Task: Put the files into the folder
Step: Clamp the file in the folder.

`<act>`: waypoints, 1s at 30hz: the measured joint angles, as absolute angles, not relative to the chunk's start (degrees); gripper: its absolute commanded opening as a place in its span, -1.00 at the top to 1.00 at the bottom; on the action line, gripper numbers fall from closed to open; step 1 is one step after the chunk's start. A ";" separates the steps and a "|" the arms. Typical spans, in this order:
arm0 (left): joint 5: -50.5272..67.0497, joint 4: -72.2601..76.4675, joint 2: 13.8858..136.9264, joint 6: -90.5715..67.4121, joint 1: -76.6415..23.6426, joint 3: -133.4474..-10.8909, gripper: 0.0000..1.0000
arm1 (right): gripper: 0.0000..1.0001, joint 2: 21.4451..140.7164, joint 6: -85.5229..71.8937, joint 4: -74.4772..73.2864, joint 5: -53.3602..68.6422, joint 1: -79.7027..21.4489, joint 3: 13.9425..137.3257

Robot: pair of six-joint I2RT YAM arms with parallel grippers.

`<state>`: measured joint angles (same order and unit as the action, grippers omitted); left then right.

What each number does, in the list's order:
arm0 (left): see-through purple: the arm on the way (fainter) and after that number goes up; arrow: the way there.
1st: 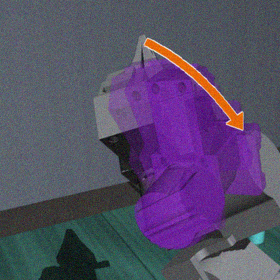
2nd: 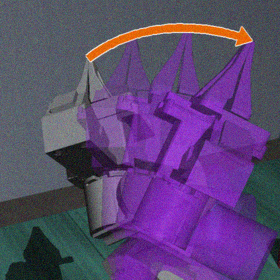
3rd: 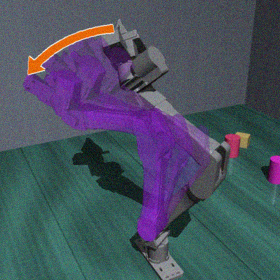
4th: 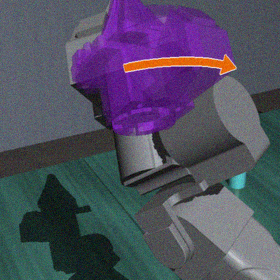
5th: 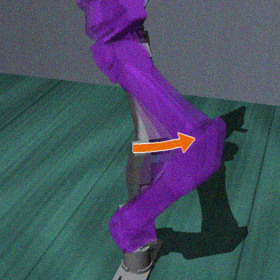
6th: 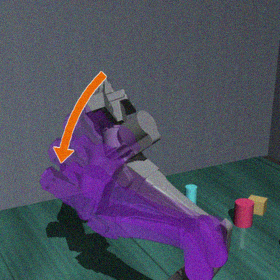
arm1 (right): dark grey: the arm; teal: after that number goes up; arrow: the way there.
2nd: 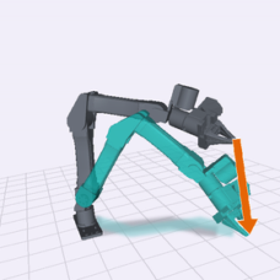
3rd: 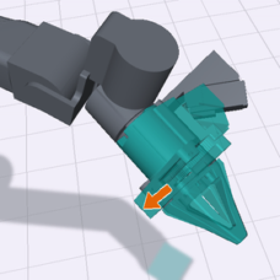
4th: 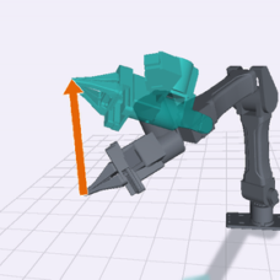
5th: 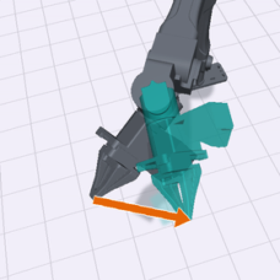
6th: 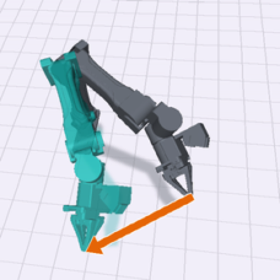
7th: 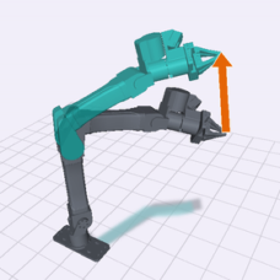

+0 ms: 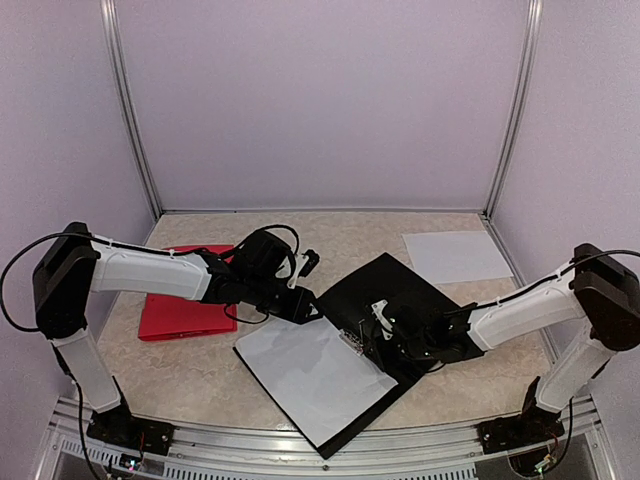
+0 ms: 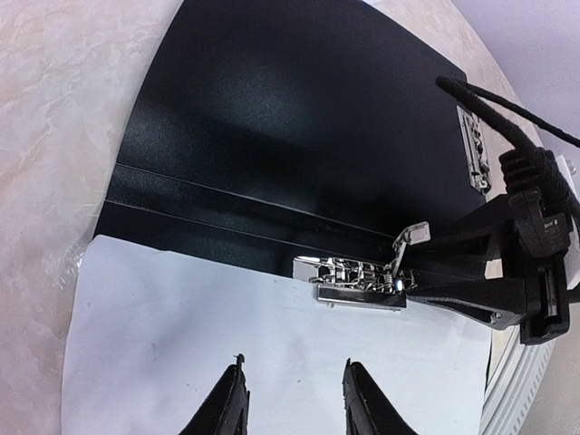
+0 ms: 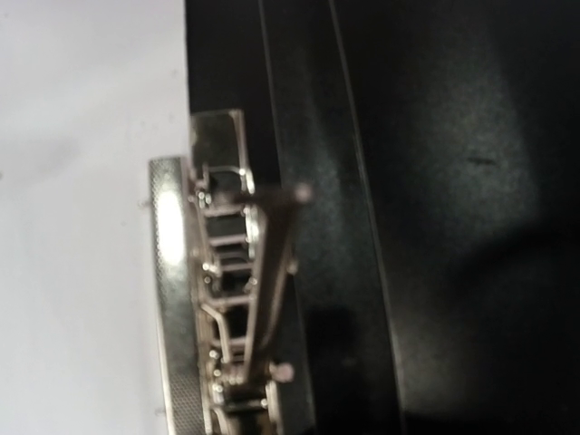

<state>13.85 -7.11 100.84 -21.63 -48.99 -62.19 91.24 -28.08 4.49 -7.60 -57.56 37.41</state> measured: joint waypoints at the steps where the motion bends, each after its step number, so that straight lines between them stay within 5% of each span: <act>1: 13.80 -7.11 100.86 -21.63 -49.04 -62.19 0.31 | 0.41 91.35 -28.05 4.51 -7.60 -57.56 37.41; 23: 13.82 -7.97 102.74 -22.06 -49.32 -63.81 0.31 | 0.77 92.31 -28.01 7.75 -6.37 -57.58 36.23; 30: 19.00 -2.31 106.34 -24.43 -49.32 -64.31 0.16 | 0.82 92.36 -28.16 10.22 -6.42 -57.58 34.87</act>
